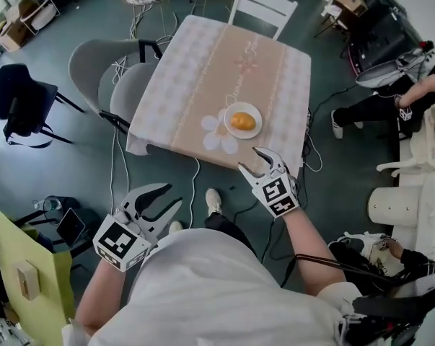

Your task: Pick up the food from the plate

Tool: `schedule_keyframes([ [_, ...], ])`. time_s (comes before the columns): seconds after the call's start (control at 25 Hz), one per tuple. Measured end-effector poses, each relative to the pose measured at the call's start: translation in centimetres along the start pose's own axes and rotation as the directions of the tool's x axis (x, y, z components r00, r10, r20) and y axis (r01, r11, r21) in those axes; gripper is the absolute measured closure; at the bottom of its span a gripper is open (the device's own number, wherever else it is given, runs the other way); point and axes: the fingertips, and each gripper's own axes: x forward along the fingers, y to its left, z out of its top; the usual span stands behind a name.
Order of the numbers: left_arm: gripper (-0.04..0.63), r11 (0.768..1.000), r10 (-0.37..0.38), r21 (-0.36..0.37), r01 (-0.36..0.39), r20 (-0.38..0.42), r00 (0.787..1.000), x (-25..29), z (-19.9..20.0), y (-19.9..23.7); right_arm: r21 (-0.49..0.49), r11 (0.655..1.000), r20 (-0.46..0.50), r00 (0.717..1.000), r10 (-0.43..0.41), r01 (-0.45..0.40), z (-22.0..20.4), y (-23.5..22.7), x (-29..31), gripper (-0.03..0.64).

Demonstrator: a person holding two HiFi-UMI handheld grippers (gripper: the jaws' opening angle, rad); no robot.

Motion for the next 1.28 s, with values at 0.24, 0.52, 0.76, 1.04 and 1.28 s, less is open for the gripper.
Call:
schedule_keyframes([
  [0.24, 0.456, 0.994, 0.099, -0.051, -0.099, -0.011, 0.995, 3.1, 1.9, 1.9, -0.089, 0.995, -0.083, 0.996, 0.043, -0.050, -2.7, -6.6, 6.7, 0.331],
  [0.52, 0.456, 0.961, 0.247, -0.120, -0.249, -0.034, 0.968, 3.8, 2.1, 3.9, -0.262, 0.955, -0.178, 0.980, 0.093, -0.138, -5.0, -8.6, 13.0, 0.291],
  [0.76, 0.456, 0.936, 0.305, -0.170, -0.309, -0.050, 0.951, 4.2, 2.1, 4.7, -0.358, 0.919, -0.218, 0.972, 0.088, -0.164, -6.4, -9.3, 16.4, 0.284],
  [1.04, 0.456, 0.922, 0.341, -0.177, -0.345, -0.050, 0.939, 3.9, 2.4, 5.4, -0.361, 0.923, -0.235, 0.971, 0.049, -0.134, -7.0, -12.1, 18.0, 0.285],
  [1.28, 0.456, 0.920, 0.355, -0.160, -0.358, -0.045, 0.934, 3.3, 2.2, 5.8, -0.345, 0.928, -0.235, 0.970, 0.058, -0.139, -7.2, -12.5, 18.2, 0.293],
])
